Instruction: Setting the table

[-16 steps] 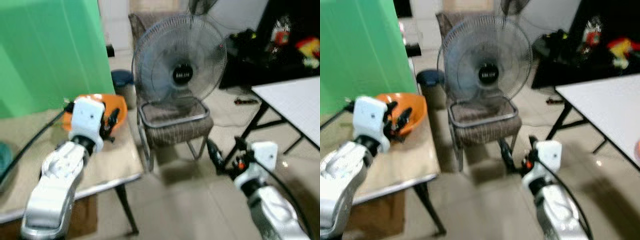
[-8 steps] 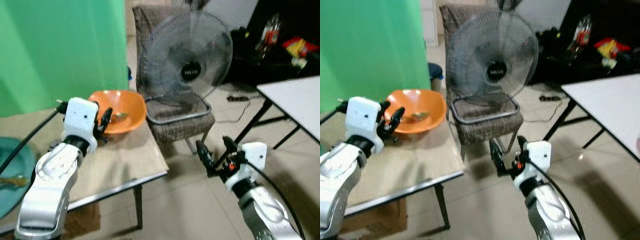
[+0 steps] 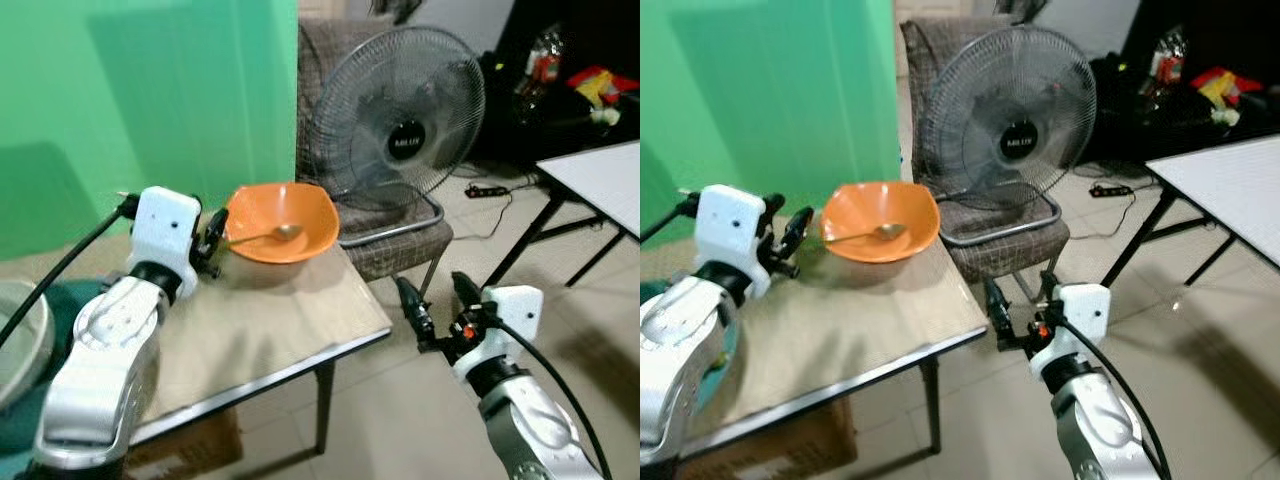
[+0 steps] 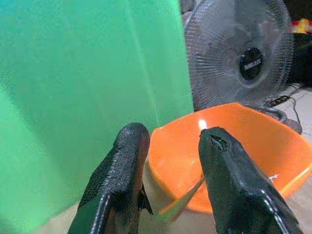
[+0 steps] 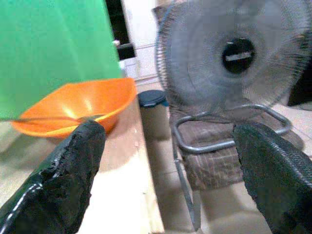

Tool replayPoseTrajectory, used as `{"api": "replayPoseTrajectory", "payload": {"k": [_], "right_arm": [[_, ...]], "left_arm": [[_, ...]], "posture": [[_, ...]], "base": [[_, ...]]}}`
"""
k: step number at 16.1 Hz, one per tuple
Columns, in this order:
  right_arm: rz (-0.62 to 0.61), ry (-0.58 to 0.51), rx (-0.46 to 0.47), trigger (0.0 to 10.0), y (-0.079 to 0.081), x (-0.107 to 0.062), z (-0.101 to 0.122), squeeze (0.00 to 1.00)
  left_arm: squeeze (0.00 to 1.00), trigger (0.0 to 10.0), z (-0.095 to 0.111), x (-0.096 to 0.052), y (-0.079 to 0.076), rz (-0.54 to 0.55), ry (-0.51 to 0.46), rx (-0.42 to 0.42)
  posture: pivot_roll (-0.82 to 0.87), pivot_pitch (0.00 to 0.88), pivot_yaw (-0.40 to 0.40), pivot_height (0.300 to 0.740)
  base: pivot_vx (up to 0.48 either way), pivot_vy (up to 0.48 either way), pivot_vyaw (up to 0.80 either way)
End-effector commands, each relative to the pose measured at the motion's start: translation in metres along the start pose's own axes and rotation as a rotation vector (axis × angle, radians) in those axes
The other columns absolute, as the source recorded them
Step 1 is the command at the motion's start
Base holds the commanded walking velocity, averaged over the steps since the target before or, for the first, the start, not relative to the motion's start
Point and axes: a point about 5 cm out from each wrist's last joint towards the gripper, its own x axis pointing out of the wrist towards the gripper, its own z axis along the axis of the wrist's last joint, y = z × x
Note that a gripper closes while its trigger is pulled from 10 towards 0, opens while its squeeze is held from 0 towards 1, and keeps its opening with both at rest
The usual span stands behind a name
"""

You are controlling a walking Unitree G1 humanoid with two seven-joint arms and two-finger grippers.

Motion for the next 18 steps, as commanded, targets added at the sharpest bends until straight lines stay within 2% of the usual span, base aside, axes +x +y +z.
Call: {"api": "replayPoseTrajectory", "payload": {"k": [1, 6, 7, 8, 11, 15, 18], "right_arm": [[-0.033, -0.006, -0.007, 10.0, -0.006, -0.003, 0.002, 0.00], [-0.068, -0.018, 0.001, 10.0, -0.007, -0.007, 0.004, 0.00], [-0.073, -0.021, 0.003, 10.0, -0.007, -0.008, 0.004, 0.00], [-0.078, -0.024, 0.006, 10.0, -0.007, -0.008, 0.005, 0.00], [-0.079, -0.028, 0.006, 10.0, -0.007, -0.009, 0.006, 0.00], [-0.040, -0.031, 0.016, 10.0, -0.006, -0.007, 0.008, 0.00], [0.053, 0.008, 0.012, 10.0, 0.000, -0.007, 0.008, 0.00]], "left_arm": [[0.00, 10.0, 0.003, 0.005, -0.008, -0.042, -0.009, 0.002], [0.00, 10.0, 0.007, 0.014, -0.010, -0.066, -0.028, 0.002], [0.00, 10.0, 0.009, 0.015, -0.011, -0.065, -0.037, 0.008], [0.00, 10.0, 0.014, 0.017, -0.012, -0.084, -0.062, 0.050], [0.00, 10.0, 0.018, 0.017, -0.013, -0.087, -0.079, 0.051], [0.00, 10.0, 0.027, 0.022, -0.008, -0.101, -0.086, 0.076], [0.00, 10.0, 0.028, 0.033, 0.009, -0.134, 0.033, 0.122]], "posture": [[0.06, 0.000, 0.018, 0.740], [0.04, 0.000, 0.031, 0.740], [0.04, 0.000, 0.033, 0.740], [0.04, 0.000, 0.036, 0.740], [0.04, 0.000, 0.034, 0.740], [0.05, 0.000, 0.023, 0.740], [0.06, 0.000, 0.017, 0.740]], "base": [[0.000, 0.431, -0.80], [0.000, 0.421, -0.80], [0.000, 0.000, -0.80], [0.000, -0.480, -0.80], [0.000, -0.480, -0.80], [0.000, 0.000, -0.10], [0.000, 0.000, 0.00]]}}
